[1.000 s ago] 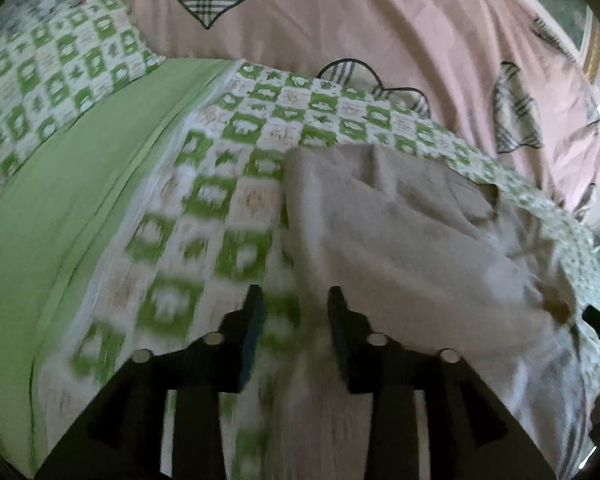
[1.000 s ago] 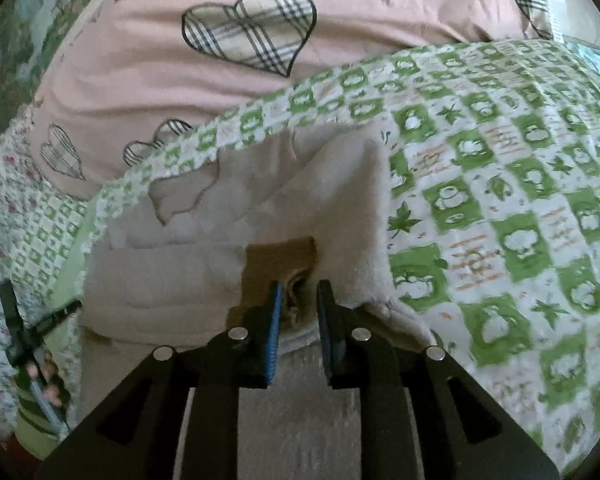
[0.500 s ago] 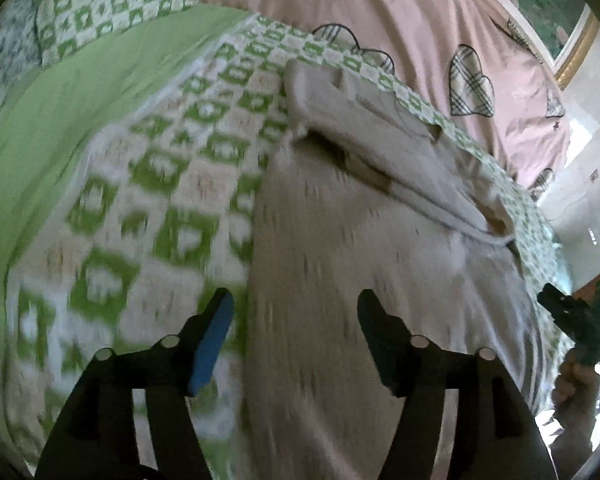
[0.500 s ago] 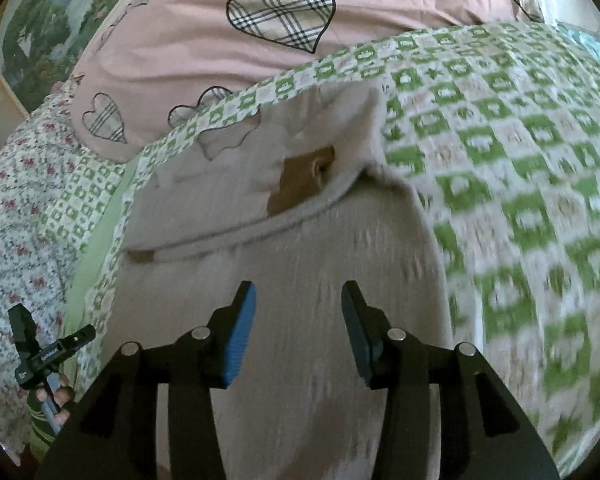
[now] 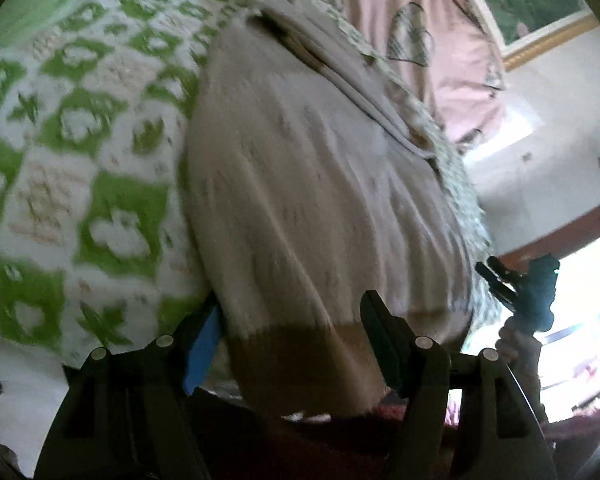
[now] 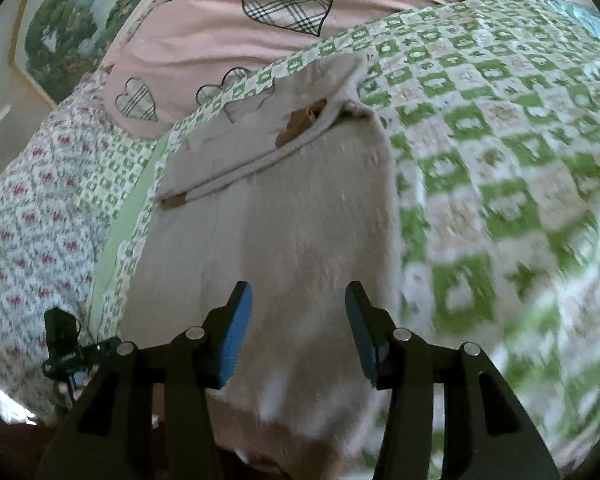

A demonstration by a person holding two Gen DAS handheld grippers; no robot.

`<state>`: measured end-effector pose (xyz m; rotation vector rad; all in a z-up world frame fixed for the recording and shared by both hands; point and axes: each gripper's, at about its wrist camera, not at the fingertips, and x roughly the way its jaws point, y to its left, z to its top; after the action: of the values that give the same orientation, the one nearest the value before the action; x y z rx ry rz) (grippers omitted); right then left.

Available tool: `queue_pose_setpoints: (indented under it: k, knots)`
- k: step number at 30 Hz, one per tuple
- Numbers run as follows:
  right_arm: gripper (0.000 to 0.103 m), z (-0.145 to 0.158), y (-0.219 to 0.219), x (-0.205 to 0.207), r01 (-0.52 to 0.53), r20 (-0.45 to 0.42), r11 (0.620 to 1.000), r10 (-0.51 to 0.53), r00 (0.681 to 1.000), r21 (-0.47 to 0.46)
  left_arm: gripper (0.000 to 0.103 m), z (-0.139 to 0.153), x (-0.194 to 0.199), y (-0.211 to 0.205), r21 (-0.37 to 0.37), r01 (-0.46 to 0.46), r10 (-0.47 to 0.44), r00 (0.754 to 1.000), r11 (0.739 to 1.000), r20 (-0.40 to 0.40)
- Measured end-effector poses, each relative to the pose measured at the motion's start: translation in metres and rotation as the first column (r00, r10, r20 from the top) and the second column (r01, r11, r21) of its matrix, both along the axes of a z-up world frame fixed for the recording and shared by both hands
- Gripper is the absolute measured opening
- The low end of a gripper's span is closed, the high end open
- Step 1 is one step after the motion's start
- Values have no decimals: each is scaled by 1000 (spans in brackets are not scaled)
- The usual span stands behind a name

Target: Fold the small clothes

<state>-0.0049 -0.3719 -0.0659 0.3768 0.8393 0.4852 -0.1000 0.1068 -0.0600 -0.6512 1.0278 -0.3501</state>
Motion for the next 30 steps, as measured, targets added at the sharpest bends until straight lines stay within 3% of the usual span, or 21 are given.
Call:
queue_pose_setpoints:
  k: [4, 9, 11, 13, 16, 18, 19, 25, 30]
  knots:
    - [50, -8, -18, -24, -15, -25, 1000, 15, 1000, -5, 63, -3, -7, -5, -23, 22, -22, 1000, 999, 13]
    - [50, -28, -31, -45, -49, -88, 999, 51, 995, 16, 44, -6, -7, -6, -22, 31, -30, 999, 999, 13]
    - [50, -36, -24, -49, -83, -105, 996, 85, 991, 26, 42, -8, -6, -4, -34, 31, -31, 999, 999, 12]
    - [50, -42, -13, -49, -114, -100, 992, 118, 988, 44, 28, -8, -4, -3, -24, 34, -34, 999, 999, 9]
    - [50, -46, 0, -45, -138, -90, 989, 143, 986, 58, 18, -6, -4, -4, 1, 42, -42, 999, 999, 13]
    - [29, -46, 5, -45, -152, -76, 988, 155, 985, 40, 17, -5, -5, -4, 19, 47, -48, 999, 999, 17]
    - [10, -46, 5, -46, -152, -81, 988, 155, 985, 37, 17, -4, -6, -3, 23, 52, -52, 998, 998, 19]
    - [9, -47, -19, -52, -133, -77, 986, 141, 987, 102, 19, -13, -9, 4, -17, 64, -64, 998, 998, -12]
    - [9, -49, -15, -47, -149, -82, 982, 159, 984, 119, 22, -19, -11, -1, -28, 103, -103, 994, 994, -19]
